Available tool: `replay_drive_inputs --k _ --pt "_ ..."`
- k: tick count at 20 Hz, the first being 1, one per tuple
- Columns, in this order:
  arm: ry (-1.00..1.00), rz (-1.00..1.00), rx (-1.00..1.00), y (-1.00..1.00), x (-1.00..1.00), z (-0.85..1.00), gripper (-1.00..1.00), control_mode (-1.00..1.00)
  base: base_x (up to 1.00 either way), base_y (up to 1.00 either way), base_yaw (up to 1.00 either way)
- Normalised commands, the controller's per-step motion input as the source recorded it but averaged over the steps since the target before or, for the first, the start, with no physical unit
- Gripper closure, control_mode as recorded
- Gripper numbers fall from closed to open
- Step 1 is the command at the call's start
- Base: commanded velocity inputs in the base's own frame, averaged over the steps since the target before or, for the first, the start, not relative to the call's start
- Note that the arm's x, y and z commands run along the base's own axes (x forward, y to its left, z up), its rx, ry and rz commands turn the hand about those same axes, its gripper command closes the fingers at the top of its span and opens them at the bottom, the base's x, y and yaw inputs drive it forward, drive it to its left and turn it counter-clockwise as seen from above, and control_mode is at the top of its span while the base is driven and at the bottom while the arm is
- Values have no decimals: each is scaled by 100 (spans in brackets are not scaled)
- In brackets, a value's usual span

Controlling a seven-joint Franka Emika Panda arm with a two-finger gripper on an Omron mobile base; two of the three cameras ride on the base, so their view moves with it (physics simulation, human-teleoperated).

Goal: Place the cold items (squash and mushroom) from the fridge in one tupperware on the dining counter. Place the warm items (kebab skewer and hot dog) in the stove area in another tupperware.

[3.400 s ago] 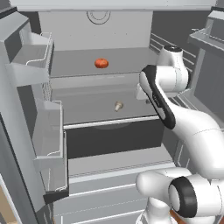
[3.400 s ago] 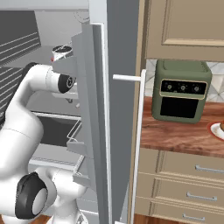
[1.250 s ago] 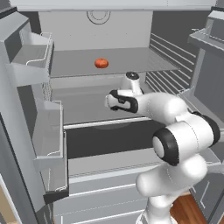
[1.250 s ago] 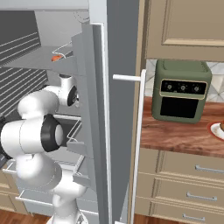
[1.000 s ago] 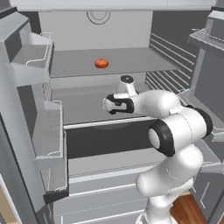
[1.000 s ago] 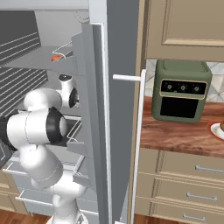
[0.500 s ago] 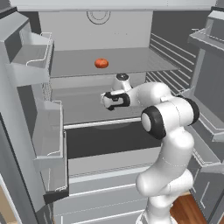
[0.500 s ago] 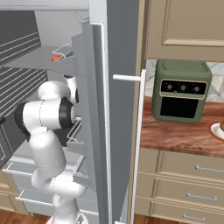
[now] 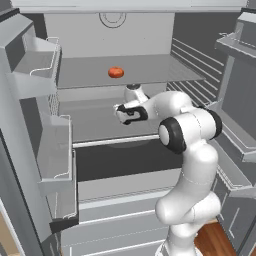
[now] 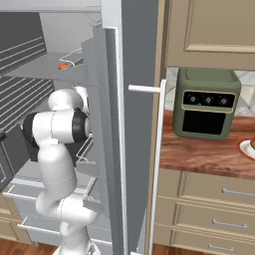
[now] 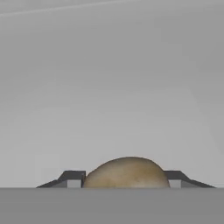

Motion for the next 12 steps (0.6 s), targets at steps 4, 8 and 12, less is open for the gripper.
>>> replay_drive_inputs --k 4,8,12 --pt "-19 -12 3 -6 -48 -44 100 -100 0 0 0" --pt "-58 -9 17 0 -92 -20 100 -100 0 0 0" --pt "-71 -4 21 0 -99 5 100 -100 0 0 0"
